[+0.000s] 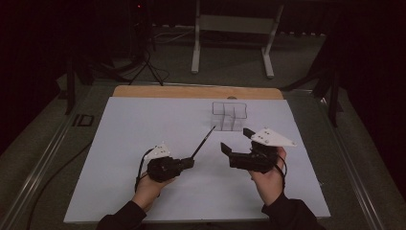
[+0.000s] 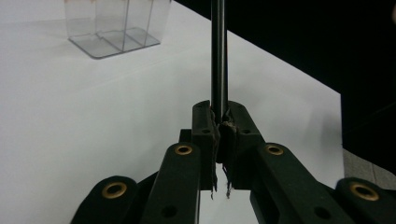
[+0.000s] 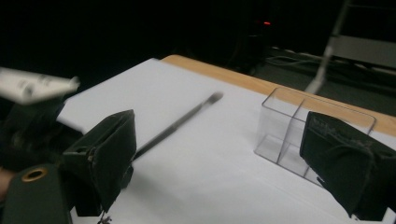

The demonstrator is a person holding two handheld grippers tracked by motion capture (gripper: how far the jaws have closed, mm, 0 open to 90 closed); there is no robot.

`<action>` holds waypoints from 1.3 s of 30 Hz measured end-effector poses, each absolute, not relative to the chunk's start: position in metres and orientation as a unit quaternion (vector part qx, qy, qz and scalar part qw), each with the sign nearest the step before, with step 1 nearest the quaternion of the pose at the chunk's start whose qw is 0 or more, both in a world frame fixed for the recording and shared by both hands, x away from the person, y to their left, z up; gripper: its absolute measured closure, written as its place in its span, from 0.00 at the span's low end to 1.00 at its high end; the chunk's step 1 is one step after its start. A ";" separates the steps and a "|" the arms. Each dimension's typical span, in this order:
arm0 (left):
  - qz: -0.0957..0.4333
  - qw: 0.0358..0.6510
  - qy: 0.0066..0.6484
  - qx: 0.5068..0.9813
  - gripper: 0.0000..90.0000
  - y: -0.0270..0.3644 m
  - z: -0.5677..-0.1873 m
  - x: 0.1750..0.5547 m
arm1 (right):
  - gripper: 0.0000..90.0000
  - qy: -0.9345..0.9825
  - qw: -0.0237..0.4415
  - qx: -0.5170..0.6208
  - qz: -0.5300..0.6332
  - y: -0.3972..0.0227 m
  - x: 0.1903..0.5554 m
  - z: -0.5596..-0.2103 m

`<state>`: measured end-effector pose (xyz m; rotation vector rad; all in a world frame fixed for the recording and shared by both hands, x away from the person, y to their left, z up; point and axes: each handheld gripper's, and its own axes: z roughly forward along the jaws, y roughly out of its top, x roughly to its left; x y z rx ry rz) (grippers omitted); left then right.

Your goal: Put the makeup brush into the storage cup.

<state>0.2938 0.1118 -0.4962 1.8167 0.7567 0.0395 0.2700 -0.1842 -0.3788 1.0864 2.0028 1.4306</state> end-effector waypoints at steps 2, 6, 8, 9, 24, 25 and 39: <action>0.016 0.553 0.322 0.768 0.95 0.112 -0.497 0.294 | 0.11 0.713 0.220 0.418 0.519 -0.178 0.272 -0.376; 0.015 0.555 0.324 0.766 0.95 0.113 -0.497 0.294 | 0.11 0.708 0.203 0.445 0.509 -0.162 0.278 -0.376; 0.016 0.555 0.327 0.765 0.95 0.113 -0.497 0.294 | 0.12 0.707 0.187 0.456 0.507 -0.155 0.281 -0.377; 0.016 0.555 0.324 0.766 0.95 0.113 -0.496 0.294 | 0.12 0.706 0.177 0.459 0.509 -0.152 0.282 -0.377; 0.014 0.556 0.323 0.766 0.95 0.113 -0.496 0.294 | 0.45 0.651 0.084 0.557 0.510 -0.138 0.302 -0.393; 0.015 0.557 0.324 0.765 0.95 0.113 -0.496 0.294 | 0.46 0.647 0.080 0.561 0.510 -0.137 0.304 -0.395; 0.012 0.557 0.321 0.765 0.95 0.113 -0.496 0.294 | 0.65 0.624 0.023 0.595 0.506 -0.130 0.320 -0.414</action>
